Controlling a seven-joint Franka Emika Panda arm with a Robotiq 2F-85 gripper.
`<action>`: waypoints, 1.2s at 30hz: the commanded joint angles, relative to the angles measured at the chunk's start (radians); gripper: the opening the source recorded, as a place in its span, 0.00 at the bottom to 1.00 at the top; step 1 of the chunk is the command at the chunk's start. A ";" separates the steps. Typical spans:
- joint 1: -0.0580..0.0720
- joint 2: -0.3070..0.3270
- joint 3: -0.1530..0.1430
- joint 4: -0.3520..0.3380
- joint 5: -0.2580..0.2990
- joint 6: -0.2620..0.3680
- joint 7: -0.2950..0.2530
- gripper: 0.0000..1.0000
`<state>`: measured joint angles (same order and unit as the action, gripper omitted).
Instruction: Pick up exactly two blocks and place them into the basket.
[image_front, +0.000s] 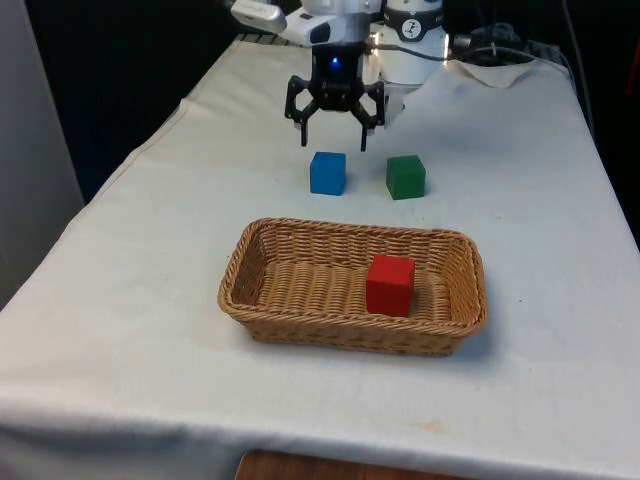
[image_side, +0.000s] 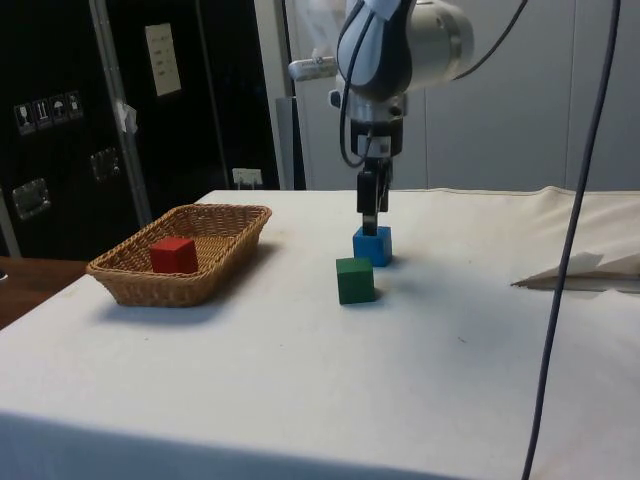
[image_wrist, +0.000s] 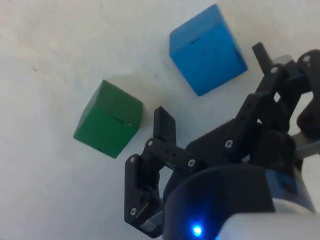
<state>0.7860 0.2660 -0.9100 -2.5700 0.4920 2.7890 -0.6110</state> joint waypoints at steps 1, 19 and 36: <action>-0.013 -0.001 0.020 -0.001 0.025 0.011 -0.010 1.00; -0.027 0.063 0.051 0.034 0.061 -0.009 -0.002 1.00; -0.047 0.197 0.084 0.123 0.150 -0.067 -0.039 1.00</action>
<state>0.7490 0.4730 -0.8360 -2.4490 0.6350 2.7220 -0.6400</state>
